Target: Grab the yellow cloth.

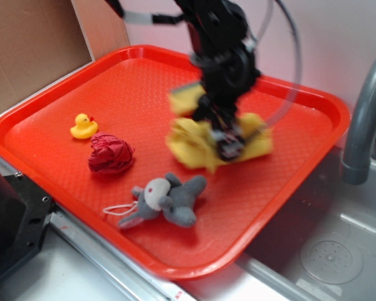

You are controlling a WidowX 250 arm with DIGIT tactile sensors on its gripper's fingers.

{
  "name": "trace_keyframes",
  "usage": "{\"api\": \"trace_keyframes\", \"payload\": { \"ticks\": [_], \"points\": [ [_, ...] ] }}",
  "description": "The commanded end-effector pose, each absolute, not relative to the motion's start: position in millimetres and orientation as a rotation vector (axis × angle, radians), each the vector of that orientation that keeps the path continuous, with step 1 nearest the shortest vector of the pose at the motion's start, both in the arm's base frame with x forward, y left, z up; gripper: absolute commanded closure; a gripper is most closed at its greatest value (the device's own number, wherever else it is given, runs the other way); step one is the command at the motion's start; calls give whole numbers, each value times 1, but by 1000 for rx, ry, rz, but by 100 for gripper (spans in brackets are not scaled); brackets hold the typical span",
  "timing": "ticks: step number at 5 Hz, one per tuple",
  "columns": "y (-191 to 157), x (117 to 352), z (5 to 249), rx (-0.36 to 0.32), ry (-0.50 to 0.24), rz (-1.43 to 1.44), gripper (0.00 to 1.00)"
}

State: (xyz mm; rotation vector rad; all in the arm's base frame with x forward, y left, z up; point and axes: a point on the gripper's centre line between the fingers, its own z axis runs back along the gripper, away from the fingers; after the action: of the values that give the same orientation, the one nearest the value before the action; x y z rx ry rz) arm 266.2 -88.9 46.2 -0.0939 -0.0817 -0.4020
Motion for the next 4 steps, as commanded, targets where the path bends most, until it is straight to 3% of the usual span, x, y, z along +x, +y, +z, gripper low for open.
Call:
{"api": "trace_keyframes", "payload": {
  "ticks": [1,2,3,4],
  "points": [
    [-45,249,147,-55,-146,12,100],
    [-14,225,172,-2,-98,138,100],
    [-1,205,180,31,-56,243,100],
    [2,202,173,46,-16,265,100]
  ]
}}
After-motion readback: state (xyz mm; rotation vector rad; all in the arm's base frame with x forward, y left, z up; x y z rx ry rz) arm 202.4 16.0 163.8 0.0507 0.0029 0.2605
